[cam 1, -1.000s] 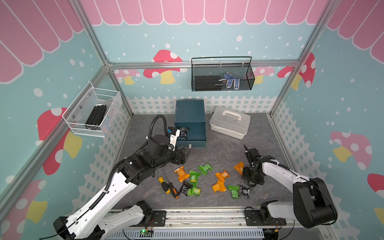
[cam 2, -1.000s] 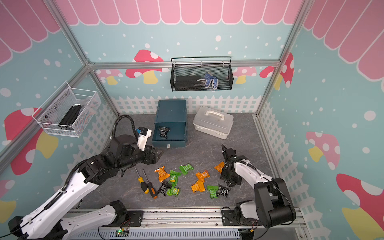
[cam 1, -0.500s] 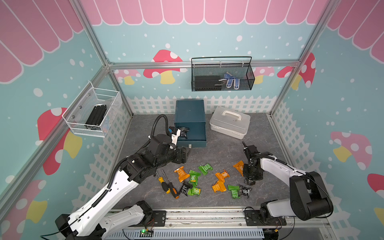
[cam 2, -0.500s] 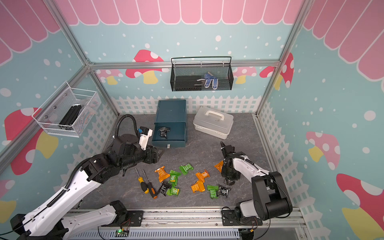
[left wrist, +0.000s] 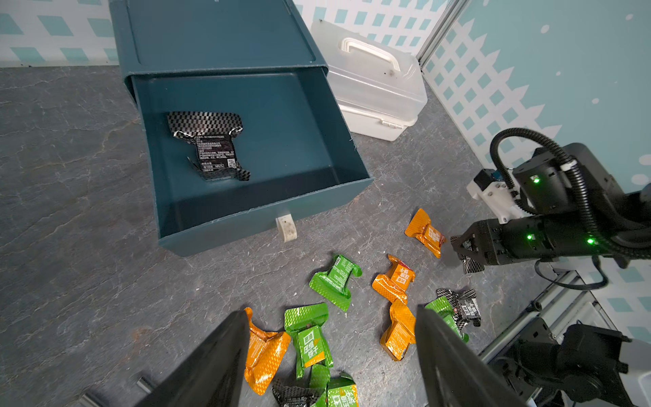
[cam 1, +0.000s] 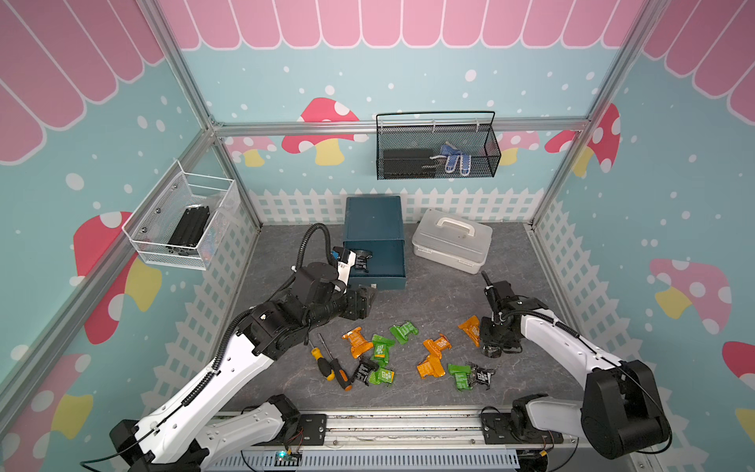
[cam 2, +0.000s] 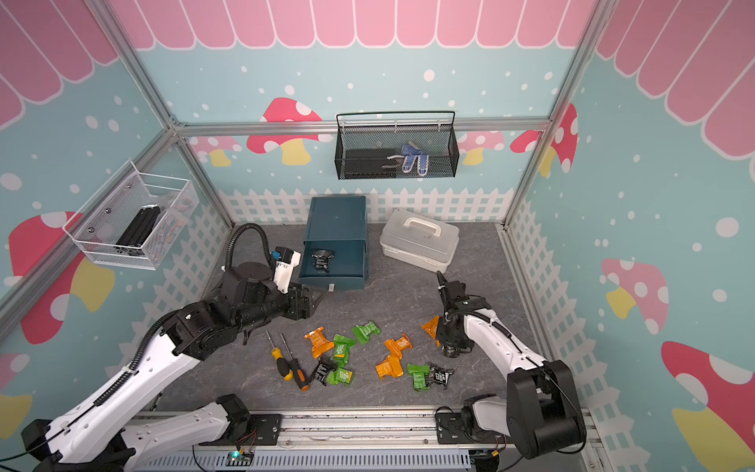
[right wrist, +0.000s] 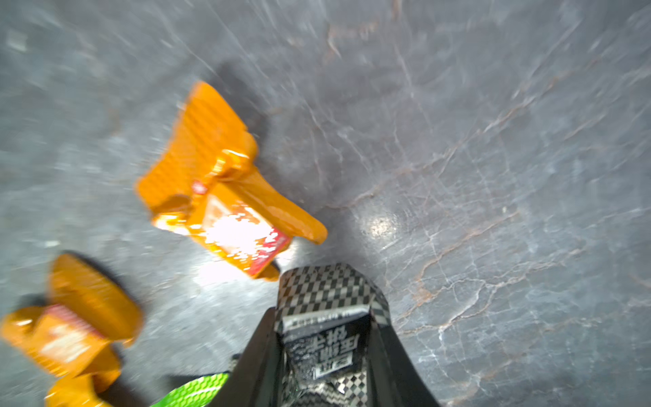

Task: Place the cookies into the drawer by color
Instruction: Pick up the cookie at the center of the board.

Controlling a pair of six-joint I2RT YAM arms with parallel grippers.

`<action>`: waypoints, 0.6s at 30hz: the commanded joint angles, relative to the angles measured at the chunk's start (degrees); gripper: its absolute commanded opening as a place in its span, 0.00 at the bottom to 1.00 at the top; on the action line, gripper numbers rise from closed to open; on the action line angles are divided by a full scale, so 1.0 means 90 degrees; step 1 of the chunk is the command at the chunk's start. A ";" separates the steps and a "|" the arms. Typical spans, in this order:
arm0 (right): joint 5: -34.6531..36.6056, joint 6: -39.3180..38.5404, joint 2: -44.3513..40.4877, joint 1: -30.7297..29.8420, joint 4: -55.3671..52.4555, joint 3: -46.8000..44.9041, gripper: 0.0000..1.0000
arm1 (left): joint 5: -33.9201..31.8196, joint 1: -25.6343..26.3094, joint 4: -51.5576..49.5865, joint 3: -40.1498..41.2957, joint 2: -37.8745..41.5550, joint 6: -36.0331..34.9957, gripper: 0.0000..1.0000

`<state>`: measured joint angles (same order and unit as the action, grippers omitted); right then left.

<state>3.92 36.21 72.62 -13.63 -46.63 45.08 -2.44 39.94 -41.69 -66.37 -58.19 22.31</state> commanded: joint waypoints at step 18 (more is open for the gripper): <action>0.0335 -0.0445 0.2712 -0.2558 -0.2371 0.7275 0.31 | -0.0395 0.0031 0.0410 0.0513 -0.0114 0.0704 0.75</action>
<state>6.76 33.58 91.11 -34.81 -62.70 103.74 -2.79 39.99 -37.67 -62.94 -60.18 26.65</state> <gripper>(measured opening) 0.330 0.753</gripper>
